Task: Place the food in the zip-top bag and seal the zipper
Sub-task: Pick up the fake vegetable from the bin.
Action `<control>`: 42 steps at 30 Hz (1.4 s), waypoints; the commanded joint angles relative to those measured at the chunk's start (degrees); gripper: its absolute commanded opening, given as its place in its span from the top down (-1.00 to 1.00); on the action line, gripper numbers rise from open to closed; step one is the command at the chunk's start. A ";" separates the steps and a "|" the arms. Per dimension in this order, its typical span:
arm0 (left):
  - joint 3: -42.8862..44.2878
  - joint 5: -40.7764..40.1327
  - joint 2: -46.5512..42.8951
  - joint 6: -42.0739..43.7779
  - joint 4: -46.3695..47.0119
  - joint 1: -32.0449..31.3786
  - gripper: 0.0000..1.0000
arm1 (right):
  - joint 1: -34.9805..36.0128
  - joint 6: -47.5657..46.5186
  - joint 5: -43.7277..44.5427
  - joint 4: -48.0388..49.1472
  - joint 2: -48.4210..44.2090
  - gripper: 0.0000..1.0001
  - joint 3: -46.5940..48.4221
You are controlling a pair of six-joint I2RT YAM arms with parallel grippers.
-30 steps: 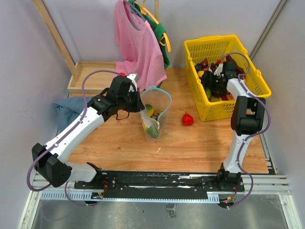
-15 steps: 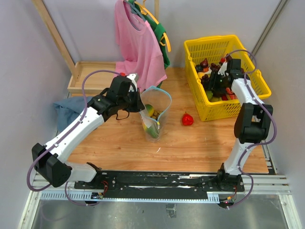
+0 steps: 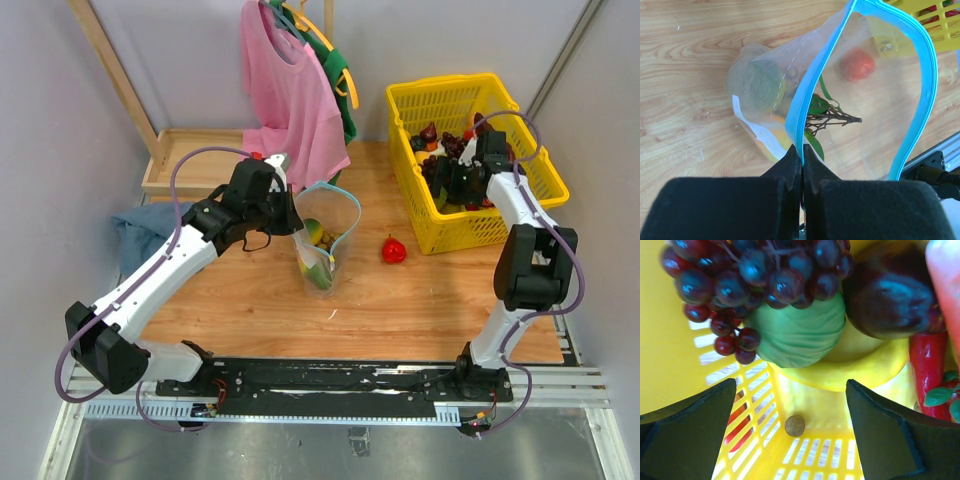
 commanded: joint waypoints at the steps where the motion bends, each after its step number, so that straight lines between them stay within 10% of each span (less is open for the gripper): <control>1: 0.16 0.51 -0.90 0.14 1.09 -0.12 0.99 | 0.78 0.68 0.46 4.68 2.28 -0.87 -3.43; 12: 0.08 0.30 -0.45 0.14 0.83 -0.12 0.99 | 0.82 3.90 -4.41 18.94 9.56 -0.90 -5.80; 27: 0.14 0.28 -0.68 0.14 0.96 -0.12 0.99 | 0.82 -0.55 0.30 15.70 -2.78 0.30 -9.90; 42: -0.09 0.21 -1.11 0.25 1.17 -0.12 0.99 | 1.35 -5.14 10.81 7.61 -15.19 0.76 -9.03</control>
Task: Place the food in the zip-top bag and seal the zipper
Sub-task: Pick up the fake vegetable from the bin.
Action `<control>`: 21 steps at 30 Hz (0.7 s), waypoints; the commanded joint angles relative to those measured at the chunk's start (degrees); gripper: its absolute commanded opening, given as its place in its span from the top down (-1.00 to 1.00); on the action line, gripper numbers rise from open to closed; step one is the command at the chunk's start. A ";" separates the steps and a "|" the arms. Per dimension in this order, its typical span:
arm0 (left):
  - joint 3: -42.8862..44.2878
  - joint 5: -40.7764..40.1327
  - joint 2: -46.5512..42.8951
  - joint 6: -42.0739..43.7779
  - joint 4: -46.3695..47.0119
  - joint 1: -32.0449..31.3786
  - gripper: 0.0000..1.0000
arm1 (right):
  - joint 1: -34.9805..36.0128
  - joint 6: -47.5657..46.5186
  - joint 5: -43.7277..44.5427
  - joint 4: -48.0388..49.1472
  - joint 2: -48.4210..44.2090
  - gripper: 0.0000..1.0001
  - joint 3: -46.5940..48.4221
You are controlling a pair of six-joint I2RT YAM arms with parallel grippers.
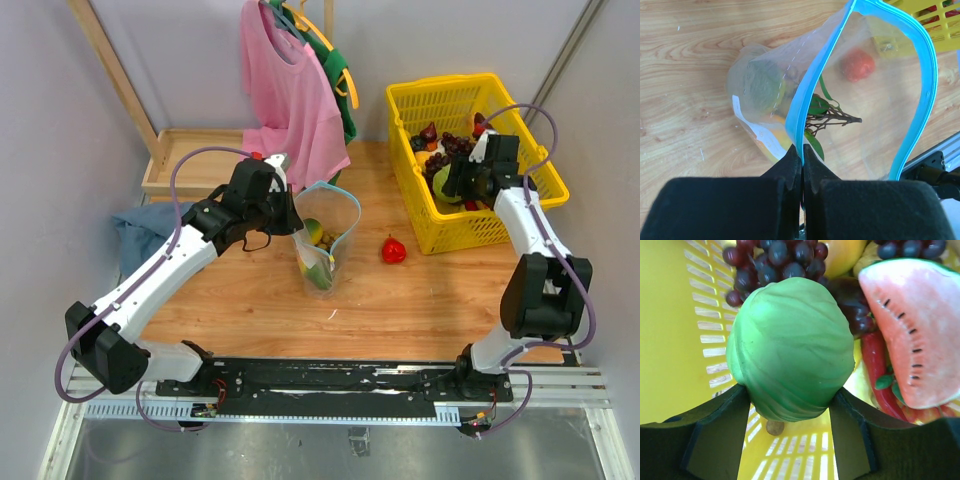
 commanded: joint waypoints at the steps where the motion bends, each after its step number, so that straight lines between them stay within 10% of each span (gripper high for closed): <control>1: -0.10 0.34 -1.11 0.23 1.22 -0.14 0.99 | 1.20 -2.40 5.09 -1.83 -5.71 0.77 0.66; 21: 0.00 1.85 -0.83 -0.08 2.10 -0.15 0.99 | 4.40 -3.12 3.98 -0.89 -21.31 0.86 1.71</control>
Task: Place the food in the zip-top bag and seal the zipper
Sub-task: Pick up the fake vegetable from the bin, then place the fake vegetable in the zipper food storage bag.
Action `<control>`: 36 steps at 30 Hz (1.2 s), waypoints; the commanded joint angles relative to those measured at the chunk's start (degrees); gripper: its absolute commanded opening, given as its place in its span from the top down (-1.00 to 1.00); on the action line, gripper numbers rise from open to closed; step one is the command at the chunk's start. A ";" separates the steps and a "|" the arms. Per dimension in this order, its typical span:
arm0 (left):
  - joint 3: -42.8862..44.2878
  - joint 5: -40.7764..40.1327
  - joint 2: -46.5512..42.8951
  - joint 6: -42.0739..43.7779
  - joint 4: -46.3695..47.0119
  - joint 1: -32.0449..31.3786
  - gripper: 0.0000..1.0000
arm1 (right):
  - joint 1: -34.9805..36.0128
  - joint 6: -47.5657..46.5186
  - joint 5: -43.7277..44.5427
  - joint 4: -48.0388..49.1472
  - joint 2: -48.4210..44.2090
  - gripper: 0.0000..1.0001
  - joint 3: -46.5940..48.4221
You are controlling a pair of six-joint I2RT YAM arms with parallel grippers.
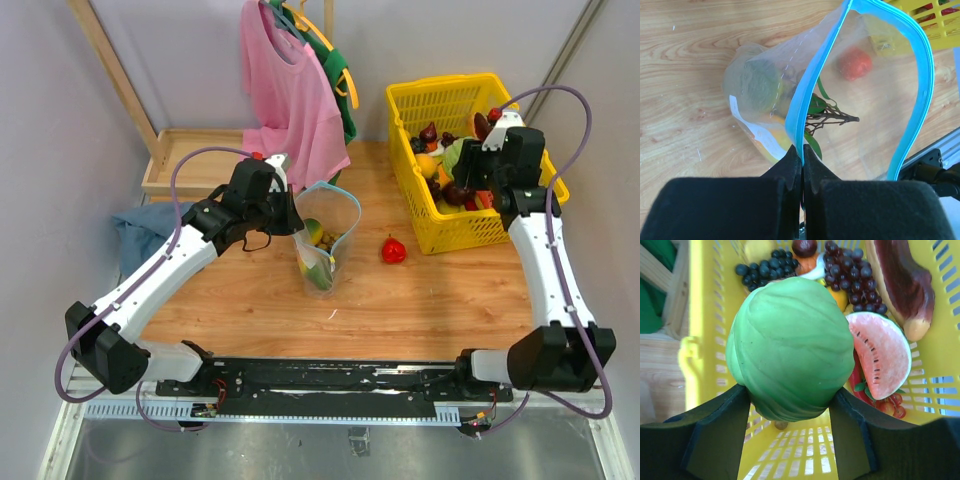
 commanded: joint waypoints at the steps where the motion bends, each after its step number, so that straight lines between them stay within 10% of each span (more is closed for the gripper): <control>1: 0.06 1.05 -0.97 -0.02 2.04 -0.13 0.99 | 2.17 0.51 -1.85 1.43 -5.00 0.87 2.07; 20: 1.30 0.97 -0.49 0.22 1.91 -0.13 0.99 | 32.26 -1.34 -14.93 0.13 -7.78 0.85 6.04; 36: 0.45 1.50 -1.42 0.86 2.69 -0.13 1.00 | 40.45 -0.72 -18.04 -13.18 6.36 0.77 10.35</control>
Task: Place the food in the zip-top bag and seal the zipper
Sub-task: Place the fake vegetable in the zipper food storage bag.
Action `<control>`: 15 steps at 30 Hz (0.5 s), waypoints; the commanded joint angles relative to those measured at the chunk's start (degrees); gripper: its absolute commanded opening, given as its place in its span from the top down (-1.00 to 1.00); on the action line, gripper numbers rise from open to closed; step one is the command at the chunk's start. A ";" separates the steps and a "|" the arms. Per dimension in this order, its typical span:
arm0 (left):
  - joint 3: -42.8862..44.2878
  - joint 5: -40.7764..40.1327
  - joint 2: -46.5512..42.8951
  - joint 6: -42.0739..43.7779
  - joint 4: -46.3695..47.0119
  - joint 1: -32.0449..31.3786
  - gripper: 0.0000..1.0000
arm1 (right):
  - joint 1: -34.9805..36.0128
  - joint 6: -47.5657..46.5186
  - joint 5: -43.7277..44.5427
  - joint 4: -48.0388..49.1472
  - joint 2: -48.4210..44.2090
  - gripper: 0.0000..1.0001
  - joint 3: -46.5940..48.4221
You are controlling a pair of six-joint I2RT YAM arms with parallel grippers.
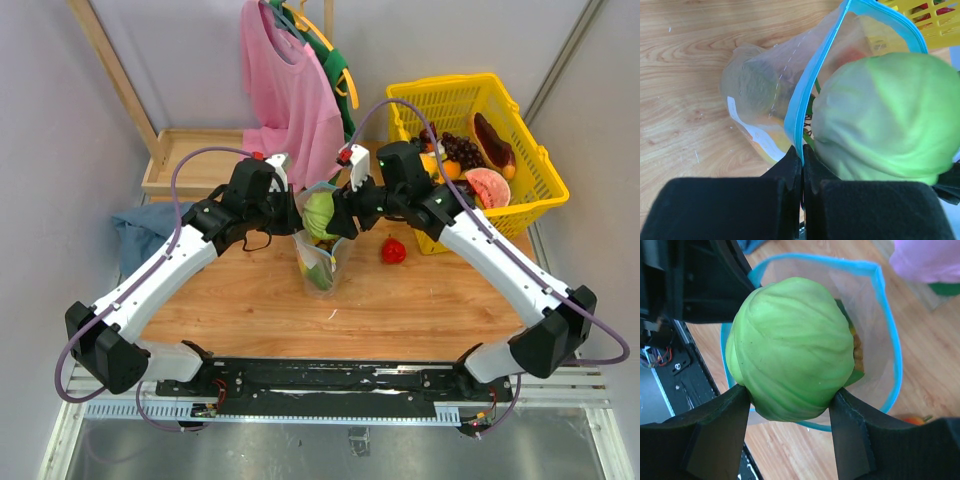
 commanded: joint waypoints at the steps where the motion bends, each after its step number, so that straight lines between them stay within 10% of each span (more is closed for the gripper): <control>1: 0.32 0.89 -1.46 0.75 2.36 -0.13 0.99 | 1.15 0.28 1.06 -5.54 1.33 0.75 2.00; 15: -0.71 4.91 -1.39 0.57 3.74 -0.15 0.99 | 4.88 4.78 20.39 -6.67 9.11 0.37 7.35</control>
